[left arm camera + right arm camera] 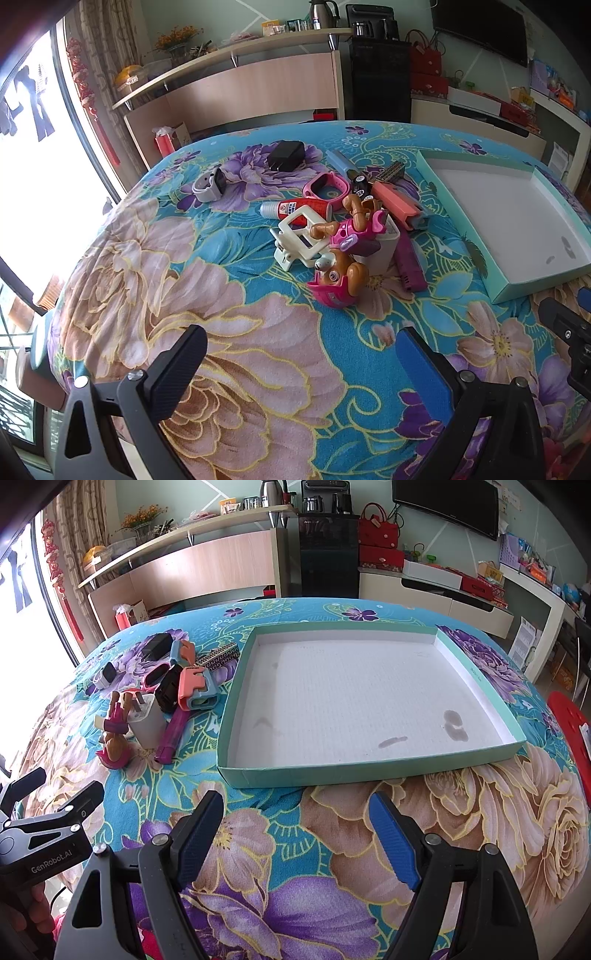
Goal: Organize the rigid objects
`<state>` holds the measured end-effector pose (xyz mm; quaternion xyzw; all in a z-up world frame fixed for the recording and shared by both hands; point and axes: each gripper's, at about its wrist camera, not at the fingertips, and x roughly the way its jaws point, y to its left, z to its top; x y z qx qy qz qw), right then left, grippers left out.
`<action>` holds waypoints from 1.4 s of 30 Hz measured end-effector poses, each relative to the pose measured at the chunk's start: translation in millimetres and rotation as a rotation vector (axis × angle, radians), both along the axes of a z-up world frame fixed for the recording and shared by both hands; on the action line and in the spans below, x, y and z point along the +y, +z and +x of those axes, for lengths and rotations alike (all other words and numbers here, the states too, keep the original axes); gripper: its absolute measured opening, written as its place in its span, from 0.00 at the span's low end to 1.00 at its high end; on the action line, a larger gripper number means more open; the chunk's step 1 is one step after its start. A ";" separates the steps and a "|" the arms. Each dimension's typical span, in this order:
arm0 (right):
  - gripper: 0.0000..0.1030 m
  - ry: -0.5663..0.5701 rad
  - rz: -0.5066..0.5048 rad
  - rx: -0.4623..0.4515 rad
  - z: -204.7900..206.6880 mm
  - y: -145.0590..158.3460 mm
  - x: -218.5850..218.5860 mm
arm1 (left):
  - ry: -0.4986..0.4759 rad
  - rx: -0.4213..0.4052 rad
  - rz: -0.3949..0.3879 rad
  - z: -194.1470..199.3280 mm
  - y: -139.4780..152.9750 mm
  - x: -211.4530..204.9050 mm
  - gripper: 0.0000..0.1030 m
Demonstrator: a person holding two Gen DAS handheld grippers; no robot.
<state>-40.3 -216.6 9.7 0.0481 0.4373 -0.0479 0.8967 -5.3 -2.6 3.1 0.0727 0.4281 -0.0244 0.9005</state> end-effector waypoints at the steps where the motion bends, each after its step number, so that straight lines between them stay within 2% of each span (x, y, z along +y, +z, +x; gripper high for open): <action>1: 0.79 0.000 -0.001 0.001 0.0 -0.1 -0.1 | 0.000 0.000 0.001 0.0 -0.1 0.1 1.00; 42: 0.79 0.000 -0.003 0.003 0.7 -1.2 0.3 | 0.008 0.009 0.012 0.7 -3.3 -1.5 1.00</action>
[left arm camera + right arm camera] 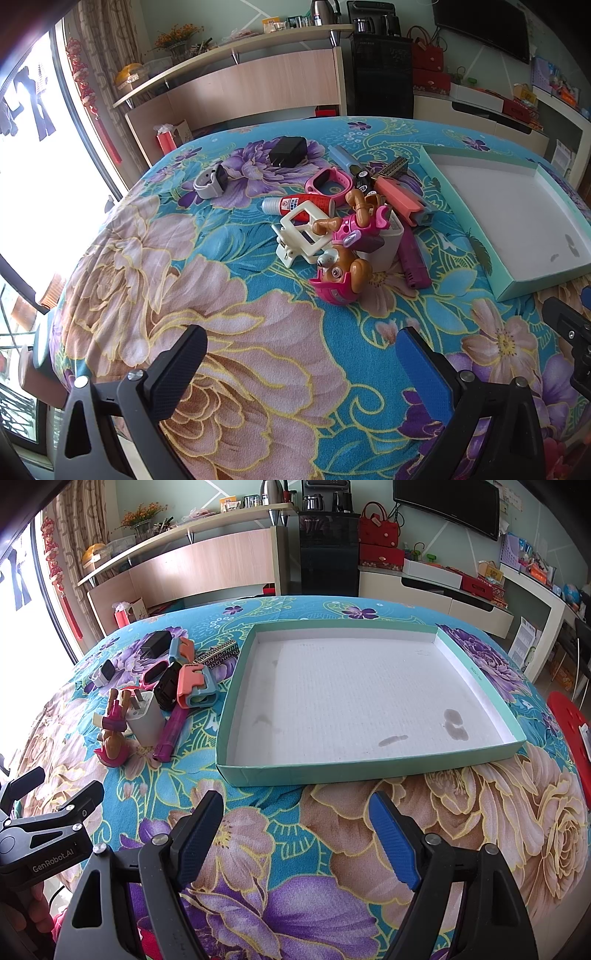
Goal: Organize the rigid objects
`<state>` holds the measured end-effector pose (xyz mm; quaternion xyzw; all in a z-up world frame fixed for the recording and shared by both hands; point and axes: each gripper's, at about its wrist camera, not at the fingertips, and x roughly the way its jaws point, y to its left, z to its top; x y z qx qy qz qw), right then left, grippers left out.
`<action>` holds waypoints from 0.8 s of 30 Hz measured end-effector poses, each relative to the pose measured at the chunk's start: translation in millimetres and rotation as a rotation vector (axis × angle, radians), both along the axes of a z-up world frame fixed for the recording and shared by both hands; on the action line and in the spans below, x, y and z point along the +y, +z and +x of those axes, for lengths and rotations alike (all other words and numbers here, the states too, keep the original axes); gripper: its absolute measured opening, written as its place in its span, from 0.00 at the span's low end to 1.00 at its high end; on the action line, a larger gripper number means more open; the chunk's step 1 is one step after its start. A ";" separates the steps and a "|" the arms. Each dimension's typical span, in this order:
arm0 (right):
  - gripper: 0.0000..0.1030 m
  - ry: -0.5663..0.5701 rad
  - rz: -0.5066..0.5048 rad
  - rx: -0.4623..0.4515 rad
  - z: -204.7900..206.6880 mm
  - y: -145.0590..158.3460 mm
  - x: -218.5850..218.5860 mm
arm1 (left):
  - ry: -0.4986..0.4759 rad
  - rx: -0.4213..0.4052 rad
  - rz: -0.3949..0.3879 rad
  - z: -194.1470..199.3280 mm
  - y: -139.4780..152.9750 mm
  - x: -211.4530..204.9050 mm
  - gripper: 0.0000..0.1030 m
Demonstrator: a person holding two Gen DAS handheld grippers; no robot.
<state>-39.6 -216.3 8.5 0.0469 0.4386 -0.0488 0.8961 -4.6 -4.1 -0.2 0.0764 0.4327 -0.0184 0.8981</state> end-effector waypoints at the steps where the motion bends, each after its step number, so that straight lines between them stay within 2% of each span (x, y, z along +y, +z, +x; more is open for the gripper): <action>1: 0.79 0.000 0.000 0.000 0.0 0.2 0.2 | 0.000 0.000 0.000 0.0 -0.1 0.2 1.00; 24: 0.79 0.001 -0.004 0.003 0.9 0.0 1.1 | -0.003 0.001 0.001 0.5 0.7 -2.6 1.00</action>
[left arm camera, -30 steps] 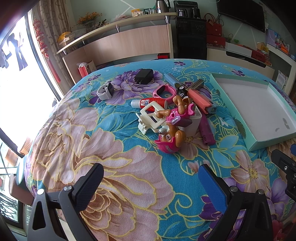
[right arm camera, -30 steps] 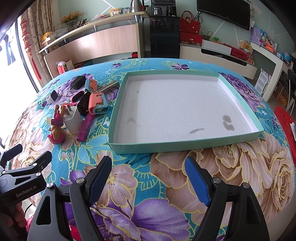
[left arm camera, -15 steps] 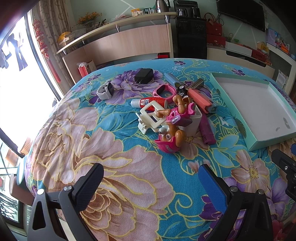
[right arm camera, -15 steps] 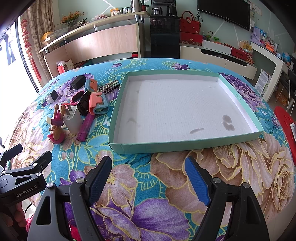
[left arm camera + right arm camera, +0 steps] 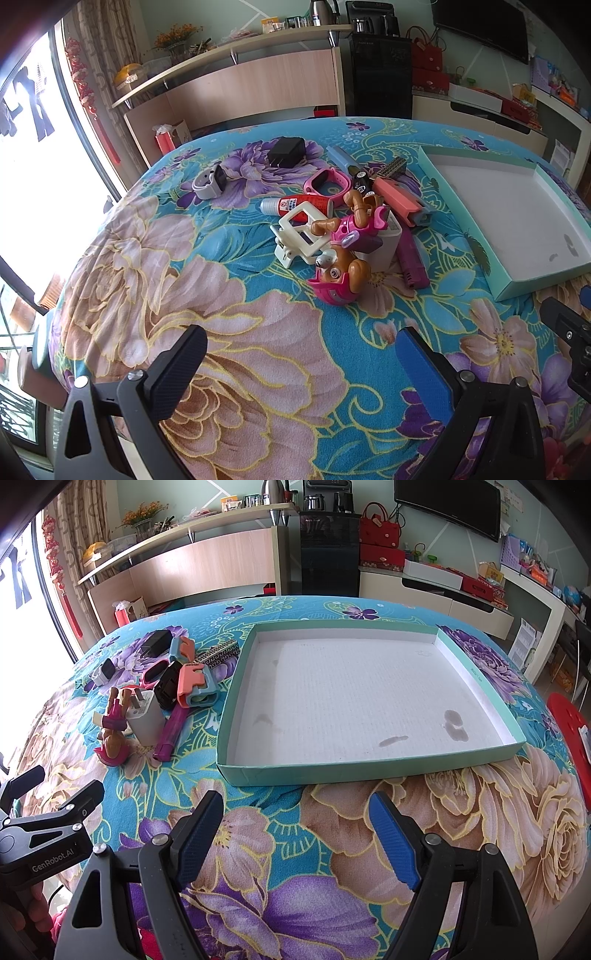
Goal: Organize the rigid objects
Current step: 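Grasp the pink toy dog with the left tool while the right tool approaches the pile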
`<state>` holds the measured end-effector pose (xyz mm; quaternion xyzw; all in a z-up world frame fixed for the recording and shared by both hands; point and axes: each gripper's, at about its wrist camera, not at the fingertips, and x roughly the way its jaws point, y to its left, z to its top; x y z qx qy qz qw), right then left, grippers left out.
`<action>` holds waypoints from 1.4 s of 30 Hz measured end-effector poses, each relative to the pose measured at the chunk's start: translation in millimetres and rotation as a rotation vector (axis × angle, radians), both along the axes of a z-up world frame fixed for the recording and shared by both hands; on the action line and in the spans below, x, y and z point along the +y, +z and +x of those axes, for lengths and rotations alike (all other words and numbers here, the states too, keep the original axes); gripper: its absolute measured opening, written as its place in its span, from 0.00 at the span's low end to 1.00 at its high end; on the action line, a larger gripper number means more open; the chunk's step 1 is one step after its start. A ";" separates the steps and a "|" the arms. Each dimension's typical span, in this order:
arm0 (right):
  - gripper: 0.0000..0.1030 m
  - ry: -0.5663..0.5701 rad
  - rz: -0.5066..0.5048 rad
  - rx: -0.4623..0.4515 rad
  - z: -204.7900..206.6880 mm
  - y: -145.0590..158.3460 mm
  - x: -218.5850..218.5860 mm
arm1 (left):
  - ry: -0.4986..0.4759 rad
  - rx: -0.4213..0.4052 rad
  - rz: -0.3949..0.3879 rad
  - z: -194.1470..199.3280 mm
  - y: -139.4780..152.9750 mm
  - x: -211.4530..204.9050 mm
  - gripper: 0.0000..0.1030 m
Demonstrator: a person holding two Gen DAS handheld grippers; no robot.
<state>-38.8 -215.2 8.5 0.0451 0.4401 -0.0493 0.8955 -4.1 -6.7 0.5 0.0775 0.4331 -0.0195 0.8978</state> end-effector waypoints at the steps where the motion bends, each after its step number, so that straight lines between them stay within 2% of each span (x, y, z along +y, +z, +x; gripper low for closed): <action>1: 0.79 0.000 -0.002 0.000 0.0 -0.1 0.0 | -0.003 -0.002 -0.009 0.1 1.5 0.9 1.00; 5: 0.79 0.005 -0.005 -0.006 0.8 3.1 -0.6 | -0.004 -0.015 -0.045 6.4 11.1 9.6 1.00; 10: 0.79 0.048 0.060 -0.054 12.7 21.3 7.0 | 0.004 -0.036 -0.062 18.7 20.2 20.3 1.00; 18: 0.79 0.115 0.115 -0.072 46.2 32.0 34.0 | -0.054 -0.002 -0.054 38.5 5.2 7.9 0.99; 24: 0.79 0.164 0.138 -0.056 68.1 24.9 53.4 | -0.086 0.016 -0.087 47.1 -5.5 1.1 0.89; 33: 0.79 0.188 0.137 -0.017 84.7 9.5 63.1 | -0.117 0.051 -0.177 57.2 -15.8 4.6 0.62; 35: 0.79 0.194 0.134 -0.012 87.1 7.6 65.2 | -0.131 0.052 -0.193 57.5 -15.8 3.6 0.52; 38: 0.79 0.200 0.127 -0.006 88.9 5.8 68.0 | -0.150 0.053 -0.205 58.0 -16.7 1.9 0.45; 42: 0.79 0.204 0.119 -0.003 90.9 4.9 70.6 | -0.155 0.050 -0.223 57.6 -16.6 4.0 0.45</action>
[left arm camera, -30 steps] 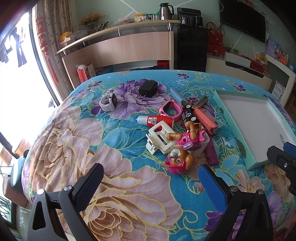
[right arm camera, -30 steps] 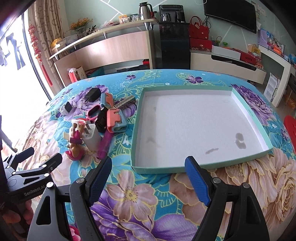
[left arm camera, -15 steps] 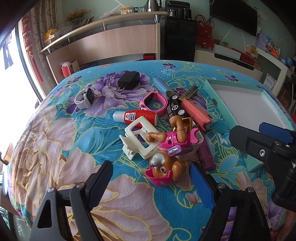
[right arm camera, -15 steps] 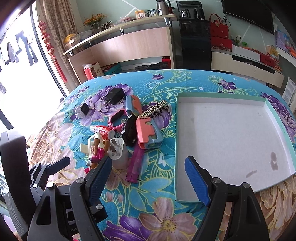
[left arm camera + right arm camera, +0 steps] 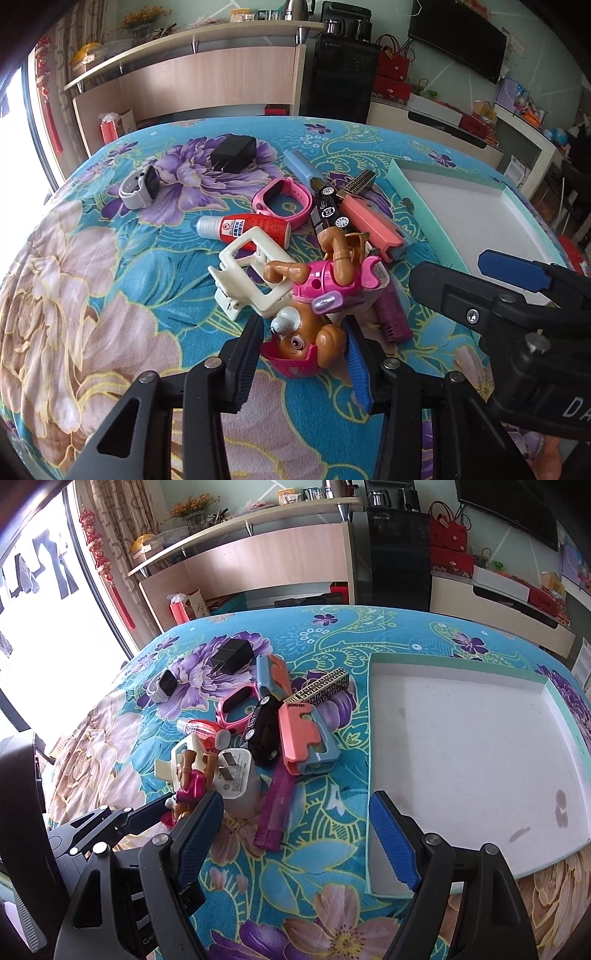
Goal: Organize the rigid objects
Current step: 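Grasp the pink toy dog with the left tool while the right tool approaches the pile, then grasp the white square charger with the right tool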
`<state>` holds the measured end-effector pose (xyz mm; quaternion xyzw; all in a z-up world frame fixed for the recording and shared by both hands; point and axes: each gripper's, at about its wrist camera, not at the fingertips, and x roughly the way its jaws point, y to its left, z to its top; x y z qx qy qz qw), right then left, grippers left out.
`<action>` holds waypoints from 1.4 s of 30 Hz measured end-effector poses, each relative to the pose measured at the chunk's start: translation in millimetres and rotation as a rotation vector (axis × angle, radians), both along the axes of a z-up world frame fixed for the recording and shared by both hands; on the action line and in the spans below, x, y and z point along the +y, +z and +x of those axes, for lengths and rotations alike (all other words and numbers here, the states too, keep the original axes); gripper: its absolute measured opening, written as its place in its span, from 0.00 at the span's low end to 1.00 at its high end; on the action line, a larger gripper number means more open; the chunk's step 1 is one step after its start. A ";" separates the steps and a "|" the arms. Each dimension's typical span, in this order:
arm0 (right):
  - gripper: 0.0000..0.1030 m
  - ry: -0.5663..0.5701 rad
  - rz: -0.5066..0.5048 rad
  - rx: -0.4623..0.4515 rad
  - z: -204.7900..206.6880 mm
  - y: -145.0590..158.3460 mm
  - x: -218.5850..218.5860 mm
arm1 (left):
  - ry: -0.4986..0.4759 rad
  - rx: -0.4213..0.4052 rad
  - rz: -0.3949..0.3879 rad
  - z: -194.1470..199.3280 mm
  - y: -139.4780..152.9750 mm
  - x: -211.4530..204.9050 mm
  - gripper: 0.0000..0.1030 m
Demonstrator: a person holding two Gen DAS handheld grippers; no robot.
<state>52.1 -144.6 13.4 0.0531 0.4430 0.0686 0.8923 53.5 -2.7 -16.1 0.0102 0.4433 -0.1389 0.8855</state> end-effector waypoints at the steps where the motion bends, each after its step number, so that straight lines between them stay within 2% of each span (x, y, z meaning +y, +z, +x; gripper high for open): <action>1: 0.79 0.002 -0.001 0.000 0.6 -0.1 0.8 | 0.000 -0.002 -0.006 -0.3 0.4 0.9 0.45; 16: 0.79 0.025 -0.023 -0.008 6.1 0.6 9.9 | 0.047 -0.050 -0.099 -7.8 19.2 29.1 0.44; 23: 0.79 0.046 -0.001 -0.032 8.9 6.4 15.1 | 0.104 -0.079 -0.095 -7.5 27.4 51.2 0.44; 26: 0.74 0.059 -0.012 -0.029 11.0 5.2 20.5 | 0.139 -0.086 -0.093 -5.8 27.1 63.0 0.44; 29: 0.73 0.073 -0.020 -0.025 12.9 2.4 26.7 | 0.172 -0.083 -0.099 -4.3 25.6 73.8 0.44; 32: 0.59 0.094 -0.028 -0.022 15.0 0.2 34.2 | 0.195 -0.081 -0.105 -2.9 24.5 82.4 0.44; 35: 0.54 0.108 -0.034 -0.013 18.5 -4.2 40.4 | 0.210 -0.080 -0.108 -2.6 23.5 87.8 0.44; 37: 0.46 0.116 -0.033 -0.006 20.4 -7.3 44.0 | 0.217 -0.078 -0.110 -1.9 22.5 90.3 0.44; 41: 0.40 0.127 -0.037 0.010 25.3 -15.3 49.5 | 0.223 -0.071 -0.111 0.0 19.7 92.6 0.44; 42: 0.34 0.129 -0.035 0.016 26.8 -18.0 50.9 | 0.223 -0.069 -0.111 0.2 18.8 93.1 0.44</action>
